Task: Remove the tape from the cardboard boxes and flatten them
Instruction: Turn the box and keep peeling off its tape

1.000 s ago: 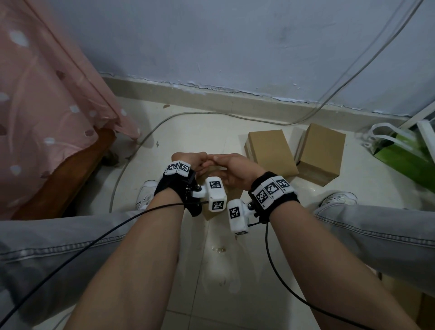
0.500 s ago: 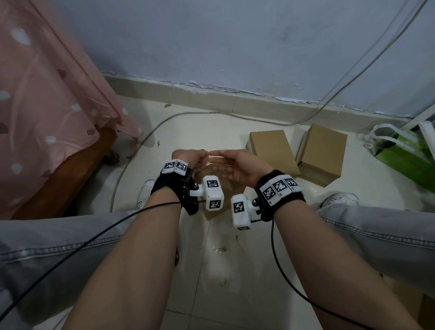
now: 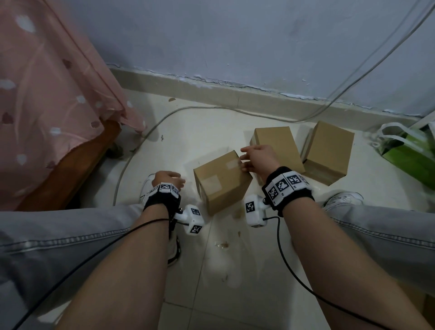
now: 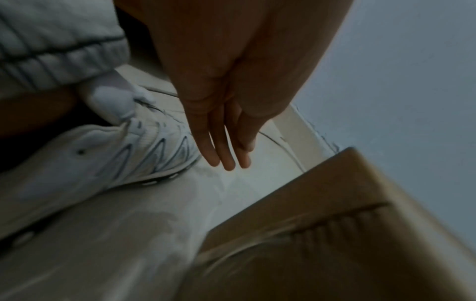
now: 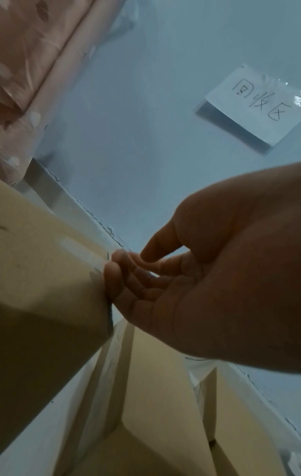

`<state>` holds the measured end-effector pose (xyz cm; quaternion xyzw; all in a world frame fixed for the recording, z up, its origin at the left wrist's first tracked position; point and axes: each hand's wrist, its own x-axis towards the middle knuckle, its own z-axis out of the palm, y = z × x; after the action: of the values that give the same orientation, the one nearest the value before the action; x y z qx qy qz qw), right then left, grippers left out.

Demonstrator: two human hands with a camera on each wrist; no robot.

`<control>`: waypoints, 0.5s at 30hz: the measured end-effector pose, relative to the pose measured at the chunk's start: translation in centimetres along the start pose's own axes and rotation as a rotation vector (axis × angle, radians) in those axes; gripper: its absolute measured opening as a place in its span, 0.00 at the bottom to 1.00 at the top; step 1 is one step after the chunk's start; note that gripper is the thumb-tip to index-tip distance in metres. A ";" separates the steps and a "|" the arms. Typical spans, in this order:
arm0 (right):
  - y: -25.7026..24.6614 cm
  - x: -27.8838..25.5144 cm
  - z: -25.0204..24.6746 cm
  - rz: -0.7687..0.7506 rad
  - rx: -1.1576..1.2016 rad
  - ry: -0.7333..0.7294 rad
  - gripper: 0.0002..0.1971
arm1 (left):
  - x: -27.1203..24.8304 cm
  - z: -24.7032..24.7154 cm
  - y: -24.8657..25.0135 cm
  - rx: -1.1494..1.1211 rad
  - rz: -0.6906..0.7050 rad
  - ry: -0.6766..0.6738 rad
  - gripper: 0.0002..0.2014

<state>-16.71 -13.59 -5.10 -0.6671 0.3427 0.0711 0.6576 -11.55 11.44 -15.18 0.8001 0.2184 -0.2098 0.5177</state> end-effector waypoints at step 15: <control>-0.2 0.2 0.0 -0.053 -0.151 0.047 0.15 | -1.8 2.1 -1.2 0.475 -0.023 -0.229 0.05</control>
<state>-16.47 -13.64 -5.08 -0.7251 0.3339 0.0638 0.5989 -13.98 9.66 -15.85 0.8678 0.1118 -0.3504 0.3342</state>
